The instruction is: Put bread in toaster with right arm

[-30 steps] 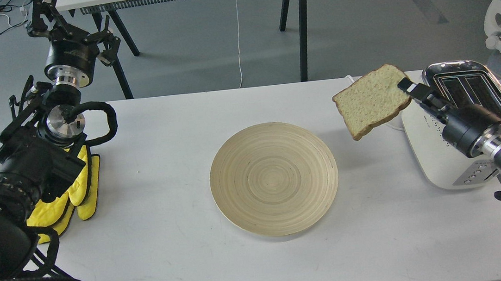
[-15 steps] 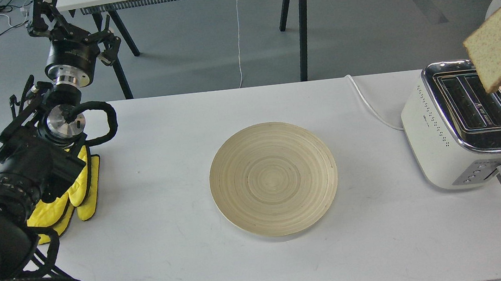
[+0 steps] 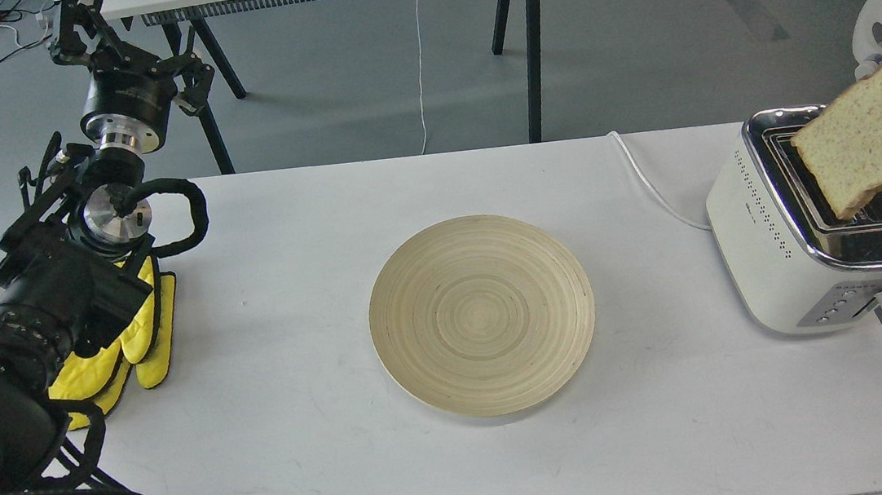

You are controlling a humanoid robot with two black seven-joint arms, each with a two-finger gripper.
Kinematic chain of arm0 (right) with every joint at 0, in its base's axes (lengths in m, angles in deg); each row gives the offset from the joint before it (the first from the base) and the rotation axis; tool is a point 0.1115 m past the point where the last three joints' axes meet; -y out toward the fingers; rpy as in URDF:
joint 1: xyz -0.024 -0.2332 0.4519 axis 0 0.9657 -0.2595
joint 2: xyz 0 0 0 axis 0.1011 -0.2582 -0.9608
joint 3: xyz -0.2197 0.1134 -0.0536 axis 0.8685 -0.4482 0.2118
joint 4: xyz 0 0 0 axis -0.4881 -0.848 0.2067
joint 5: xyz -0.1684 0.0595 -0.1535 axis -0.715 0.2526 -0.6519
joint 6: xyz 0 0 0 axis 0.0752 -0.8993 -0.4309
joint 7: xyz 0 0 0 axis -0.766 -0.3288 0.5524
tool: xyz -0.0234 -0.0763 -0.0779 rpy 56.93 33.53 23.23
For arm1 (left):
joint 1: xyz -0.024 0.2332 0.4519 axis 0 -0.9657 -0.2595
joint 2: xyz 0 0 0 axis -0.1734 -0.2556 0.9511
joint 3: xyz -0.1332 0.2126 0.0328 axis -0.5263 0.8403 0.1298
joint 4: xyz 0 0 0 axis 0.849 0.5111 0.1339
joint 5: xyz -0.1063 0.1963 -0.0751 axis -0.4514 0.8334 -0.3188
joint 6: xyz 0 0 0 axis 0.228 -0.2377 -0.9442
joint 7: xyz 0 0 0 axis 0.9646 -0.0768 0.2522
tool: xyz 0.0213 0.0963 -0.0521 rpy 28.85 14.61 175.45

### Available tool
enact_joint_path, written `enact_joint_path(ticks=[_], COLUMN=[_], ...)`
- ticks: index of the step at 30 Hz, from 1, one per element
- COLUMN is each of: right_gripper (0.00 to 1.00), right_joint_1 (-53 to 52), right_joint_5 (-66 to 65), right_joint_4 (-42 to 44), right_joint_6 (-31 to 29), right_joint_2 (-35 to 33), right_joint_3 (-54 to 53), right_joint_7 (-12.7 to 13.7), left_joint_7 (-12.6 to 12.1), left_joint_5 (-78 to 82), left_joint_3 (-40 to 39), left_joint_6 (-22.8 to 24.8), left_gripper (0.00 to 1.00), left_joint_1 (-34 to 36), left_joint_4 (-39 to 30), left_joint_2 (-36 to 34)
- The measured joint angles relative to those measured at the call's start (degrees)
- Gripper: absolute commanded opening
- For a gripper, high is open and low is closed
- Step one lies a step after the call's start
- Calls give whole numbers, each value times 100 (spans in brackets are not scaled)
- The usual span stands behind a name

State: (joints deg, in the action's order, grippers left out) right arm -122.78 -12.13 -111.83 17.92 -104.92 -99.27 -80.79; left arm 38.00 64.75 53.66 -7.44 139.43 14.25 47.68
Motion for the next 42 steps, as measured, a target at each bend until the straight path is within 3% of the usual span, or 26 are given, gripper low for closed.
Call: enact_joint_path(ticks=[5,8,11,14,16,24,28,34,42], right_gripper=[4,10,33,72,89,100,100,100,100], right_joint_1=[6,36,81,117,117,84,65,52,52], right_joint_5=[0,9,19,45,82,357,1573,3357,4513], right_joint_4=[248,383,460,519,505,352,365,656,2206], right_joint_6=[0,0,-3,-7,-7,-28,-205,-1449,-2914], right_joint_2=[131,221,405,613,746,966,1304,1924,3581], right_joint_3=[28,32,40,54,41,-740,-1507,-2792,-4222], right_joint_7=[7,8,8,8,4,-10,-12,-53,1], left_joint_7=[0,0,0,0,0,0,0,0,0], left_joint_5=[4,8,8,6,1,0,7,8,-2], left_joint_3=[0,0,-4,-9,-9,-9,-9,-14,-27], left_joint_6=[0,0,0,0,0,0,0,0,0], left_gripper=[100,100,100,100,100,100,100,100,100], left_joint_1=[0,0,0,0,0,0,0,0,0], left_joint_4=[0,0,0,0,0,0,1,1,0], left_joint_2=[0,-5,-7,-6,-5,-1,-8,-17,-25])
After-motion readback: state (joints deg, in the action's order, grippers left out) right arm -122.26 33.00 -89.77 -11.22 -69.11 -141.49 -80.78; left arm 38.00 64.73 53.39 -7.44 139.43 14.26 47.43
